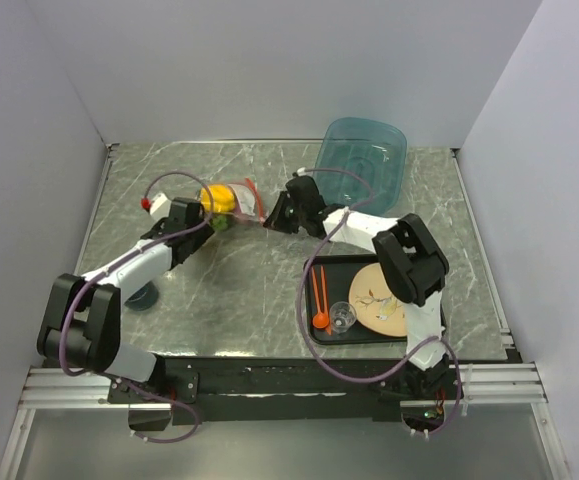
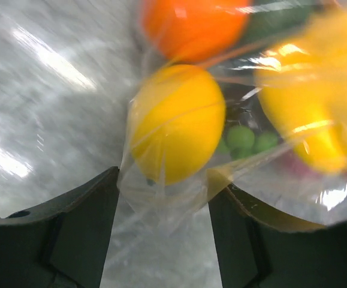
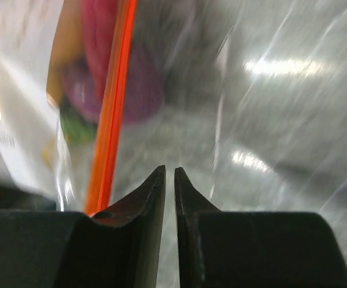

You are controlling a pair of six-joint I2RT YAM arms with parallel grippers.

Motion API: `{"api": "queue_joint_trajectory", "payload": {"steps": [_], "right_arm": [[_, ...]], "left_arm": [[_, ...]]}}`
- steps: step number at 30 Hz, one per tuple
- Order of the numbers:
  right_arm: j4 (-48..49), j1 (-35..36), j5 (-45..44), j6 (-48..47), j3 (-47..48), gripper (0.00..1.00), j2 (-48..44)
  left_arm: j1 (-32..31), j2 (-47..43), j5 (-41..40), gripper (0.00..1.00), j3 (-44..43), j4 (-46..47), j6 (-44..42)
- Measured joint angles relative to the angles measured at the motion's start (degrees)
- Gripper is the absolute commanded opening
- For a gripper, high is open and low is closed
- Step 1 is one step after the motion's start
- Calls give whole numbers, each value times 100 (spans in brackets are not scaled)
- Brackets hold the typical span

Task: Open the zip-top bag and remove the fake food

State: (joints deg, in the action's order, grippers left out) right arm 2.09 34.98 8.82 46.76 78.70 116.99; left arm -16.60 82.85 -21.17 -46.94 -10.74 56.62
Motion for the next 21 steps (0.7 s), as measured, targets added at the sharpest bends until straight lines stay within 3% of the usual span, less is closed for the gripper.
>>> {"api": "queue_joint_trajectory", "payload": {"steps": [3,5,6,9,16,21], "right_arm": [[118,186,90,-15,-315,28,-302],[302,275,227,37,-629,39,-584],[387,273,297,92,-776,47,-719],[702,109,494,330,-1248,54,-1110],[1434,-151,892,1045,-1502,56,-1211],[1989,-26,1154,1574,-1486,55,-931]], "left_arm": [[365,118,15,61,-52,35,-52],[507,179,26,61,-94,55,-144],[516,162,48,61,-94,50,-184],[382,-170,254,60,57,105,-267],[-149,-1963,831,59,1126,188,-227],[-304,-2149,1220,60,1266,240,-127]]}}
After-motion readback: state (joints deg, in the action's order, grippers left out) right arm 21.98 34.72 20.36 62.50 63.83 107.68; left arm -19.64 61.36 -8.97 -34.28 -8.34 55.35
